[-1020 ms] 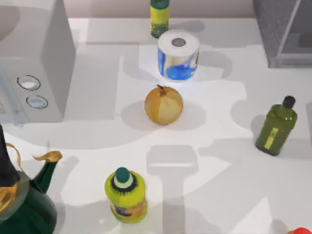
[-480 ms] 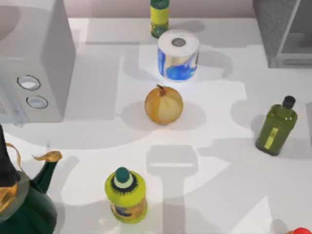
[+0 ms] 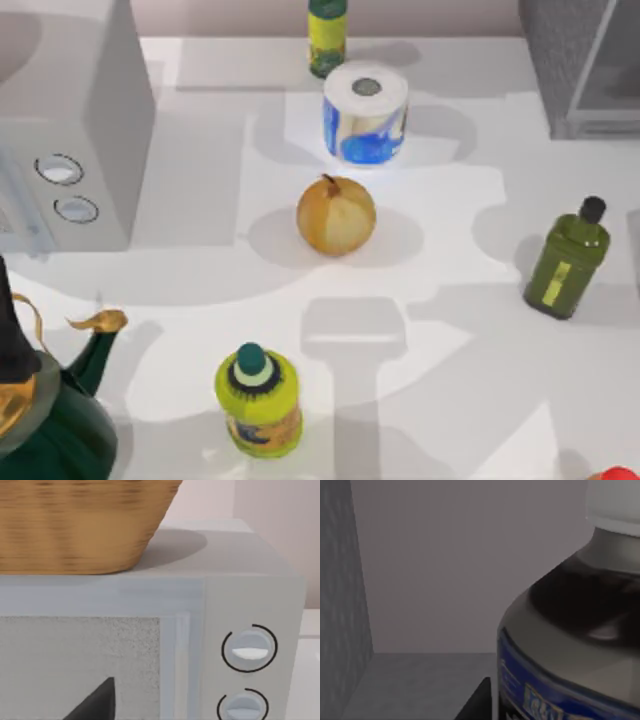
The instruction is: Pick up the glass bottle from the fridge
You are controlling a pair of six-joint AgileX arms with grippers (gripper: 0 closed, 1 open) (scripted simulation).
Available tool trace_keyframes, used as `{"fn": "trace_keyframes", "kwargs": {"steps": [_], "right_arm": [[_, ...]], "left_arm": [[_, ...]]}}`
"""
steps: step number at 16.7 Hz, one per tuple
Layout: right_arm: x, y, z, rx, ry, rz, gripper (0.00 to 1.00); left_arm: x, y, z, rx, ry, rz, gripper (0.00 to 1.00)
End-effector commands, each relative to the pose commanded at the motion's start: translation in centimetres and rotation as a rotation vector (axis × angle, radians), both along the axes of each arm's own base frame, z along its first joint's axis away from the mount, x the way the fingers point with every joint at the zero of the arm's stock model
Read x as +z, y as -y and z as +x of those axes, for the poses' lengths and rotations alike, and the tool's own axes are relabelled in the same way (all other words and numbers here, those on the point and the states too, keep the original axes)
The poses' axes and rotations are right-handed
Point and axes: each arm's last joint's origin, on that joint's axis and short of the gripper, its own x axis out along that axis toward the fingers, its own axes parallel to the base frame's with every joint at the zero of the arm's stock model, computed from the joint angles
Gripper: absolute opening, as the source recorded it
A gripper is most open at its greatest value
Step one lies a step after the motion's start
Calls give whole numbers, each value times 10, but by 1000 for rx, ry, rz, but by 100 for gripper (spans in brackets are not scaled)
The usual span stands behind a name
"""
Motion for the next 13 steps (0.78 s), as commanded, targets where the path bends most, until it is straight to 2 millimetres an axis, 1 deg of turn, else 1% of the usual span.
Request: {"fn": "trace_keyframes", "kwargs": {"steps": [2, 11, 13], "right_arm": [[2, 1, 0, -2, 1, 2, 0], [50, 1, 0, -3, 0, 1, 0], [50, 1, 0, -3, 1, 1, 0]], "left_arm": [[0, 0, 0, 0, 0, 0, 100], [0, 0, 0, 0, 0, 0, 100], [0, 0, 0, 0, 0, 0, 100]]}}
